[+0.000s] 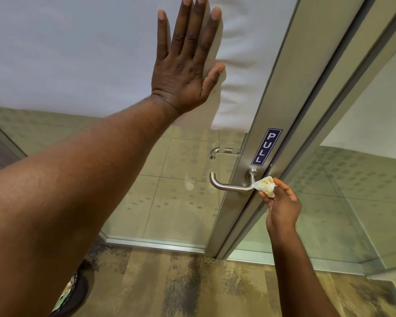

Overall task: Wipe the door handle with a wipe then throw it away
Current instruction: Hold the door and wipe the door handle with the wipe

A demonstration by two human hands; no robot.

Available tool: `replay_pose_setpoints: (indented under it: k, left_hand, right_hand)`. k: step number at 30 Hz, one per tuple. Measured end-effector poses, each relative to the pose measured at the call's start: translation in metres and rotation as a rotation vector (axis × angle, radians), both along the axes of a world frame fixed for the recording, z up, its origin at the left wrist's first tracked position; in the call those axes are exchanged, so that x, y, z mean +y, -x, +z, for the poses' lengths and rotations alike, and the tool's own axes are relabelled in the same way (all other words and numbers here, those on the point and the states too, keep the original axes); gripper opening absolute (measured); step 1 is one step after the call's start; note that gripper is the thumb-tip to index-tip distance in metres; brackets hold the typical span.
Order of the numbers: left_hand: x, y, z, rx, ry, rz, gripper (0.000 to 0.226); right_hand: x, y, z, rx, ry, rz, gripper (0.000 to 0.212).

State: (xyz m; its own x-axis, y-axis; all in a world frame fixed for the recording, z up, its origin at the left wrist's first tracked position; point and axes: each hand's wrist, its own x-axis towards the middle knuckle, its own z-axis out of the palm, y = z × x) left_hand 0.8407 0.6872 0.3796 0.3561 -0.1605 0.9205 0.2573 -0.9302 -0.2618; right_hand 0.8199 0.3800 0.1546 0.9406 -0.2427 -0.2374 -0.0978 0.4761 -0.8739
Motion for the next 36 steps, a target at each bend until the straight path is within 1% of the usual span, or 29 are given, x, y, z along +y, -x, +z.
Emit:
replay_pose_setpoints:
  k: [3, 5, 6, 8, 11, 13, 14, 15, 16, 18, 20, 22, 24, 27, 31, 33, 36]
  left_hand:
    - [0.001, -0.002, 0.0, -0.011, 0.001, 0.001, 0.073]
    - [0.001, -0.003, -0.001, -0.014, 0.007, -0.009, 0.073]
    - [0.001, -0.003, -0.002, -0.013, 0.009, -0.013, 0.073]
    - [0.001, -0.003, -0.002, -0.009, 0.014, -0.017, 0.073]
    - [0.001, -0.003, -0.001, -0.009, 0.013, -0.009, 0.073]
    - [0.001, -0.002, -0.001, -0.007, 0.012, -0.015, 0.073]
    - [0.001, -0.002, -0.001, -0.006, 0.012, -0.018, 0.073]
    - [0.001, -0.002, -0.001, -0.006, 0.01, -0.021, 0.073]
    - [0.001, -0.002, -0.002, -0.006, 0.01, -0.021, 0.073]
    - [0.001, -0.002, -0.002, -0.007, 0.008, -0.021, 0.073]
    - [0.002, -0.003, -0.002, -0.013, 0.005, -0.021, 0.073]
    - [0.002, -0.004, -0.001, -0.018, 0.005, -0.023, 0.073]
    - [0.003, -0.005, -0.001, -0.019, 0.006, -0.02, 0.073]
    - [0.003, -0.005, -0.002, -0.018, 0.008, -0.028, 0.073]
    - [0.003, -0.004, -0.002, -0.016, 0.002, -0.034, 0.073]
    - [0.003, -0.004, -0.001, -0.023, -0.001, -0.04, 0.073]
    - [0.003, -0.005, -0.002, -0.017, 0.003, -0.04, 0.073]
  right_hand:
    - [0.002, 0.001, 0.002, -0.035, -0.026, -0.02, 0.017]
    - [0.005, 0.002, 0.002, -0.114, 0.065, 0.004, 0.014]
    - [0.008, 0.002, 0.001, -0.162, 0.173, 0.016, 0.018]
    - [0.014, 0.003, 0.002, -0.257, 0.47, 0.041, 0.026]
    - [0.021, 0.005, 0.006, -0.423, 0.881, 0.071, 0.021]
    - [0.024, 0.003, 0.009, -0.481, 1.13, 0.114, 0.019]
    - [0.025, 0.002, 0.009, -0.497, 1.227, 0.132, 0.018]
    - [0.026, 0.002, 0.009, -0.499, 1.265, 0.141, 0.018]
    - [0.026, 0.001, 0.008, -0.479, 1.237, 0.137, 0.017]
    - [0.026, 0.001, 0.007, -0.374, 1.041, 0.089, 0.016]
    - [0.025, 0.0, 0.003, -0.253, 0.858, 0.041, 0.021]
    - [0.025, -0.001, -0.003, -0.144, 0.712, 0.025, 0.026]
    - [0.025, -0.003, -0.008, -0.044, 0.523, 0.019, 0.028]
    - [0.03, -0.001, -0.016, 0.099, 0.173, 0.039, 0.022]
    - [0.043, 0.01, -0.022, 0.207, -0.204, 0.097, 0.017]
    - [0.053, 0.011, -0.021, 0.268, -0.331, 0.117, 0.014]
    - [0.067, 0.005, -0.017, 0.379, -0.417, 0.155, 0.015]
